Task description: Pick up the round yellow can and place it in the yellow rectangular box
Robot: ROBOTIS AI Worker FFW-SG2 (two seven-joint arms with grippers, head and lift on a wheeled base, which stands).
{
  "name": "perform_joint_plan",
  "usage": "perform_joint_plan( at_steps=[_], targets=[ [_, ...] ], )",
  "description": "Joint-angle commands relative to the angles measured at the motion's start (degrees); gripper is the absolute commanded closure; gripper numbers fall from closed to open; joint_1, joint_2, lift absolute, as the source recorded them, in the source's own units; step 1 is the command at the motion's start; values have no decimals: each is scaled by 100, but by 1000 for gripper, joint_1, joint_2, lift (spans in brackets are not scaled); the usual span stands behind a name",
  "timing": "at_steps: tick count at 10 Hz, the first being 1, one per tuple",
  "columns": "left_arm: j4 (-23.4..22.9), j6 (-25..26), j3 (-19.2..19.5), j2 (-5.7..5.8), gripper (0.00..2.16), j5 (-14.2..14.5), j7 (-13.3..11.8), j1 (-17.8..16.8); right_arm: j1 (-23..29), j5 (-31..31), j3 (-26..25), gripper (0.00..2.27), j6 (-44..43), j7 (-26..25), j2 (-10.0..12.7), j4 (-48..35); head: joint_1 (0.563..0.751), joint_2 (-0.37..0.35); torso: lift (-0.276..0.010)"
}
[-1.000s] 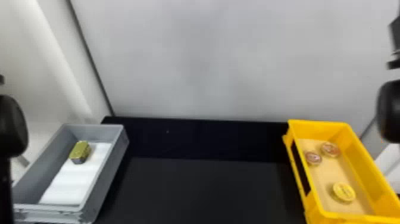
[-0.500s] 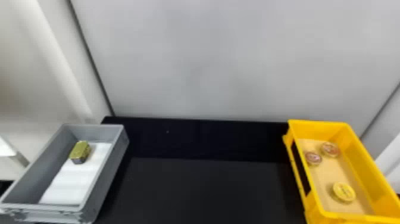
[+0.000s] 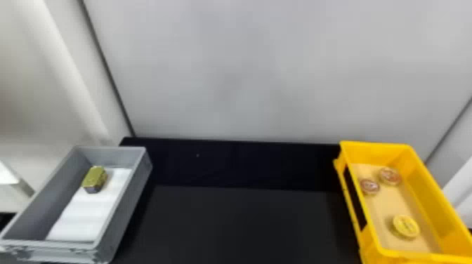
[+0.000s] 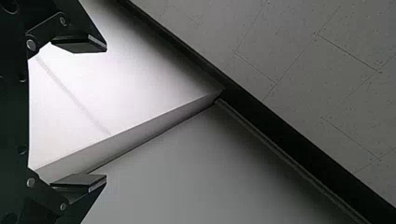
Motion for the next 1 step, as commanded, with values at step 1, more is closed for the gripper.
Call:
perform_joint_plan(
  at_steps=[1],
  targets=[
    [26, -2, -17, 37, 269, 4, 22, -2, -61, 0, 92, 119, 11, 22, -32, 52, 663, 54, -10]
  ],
)
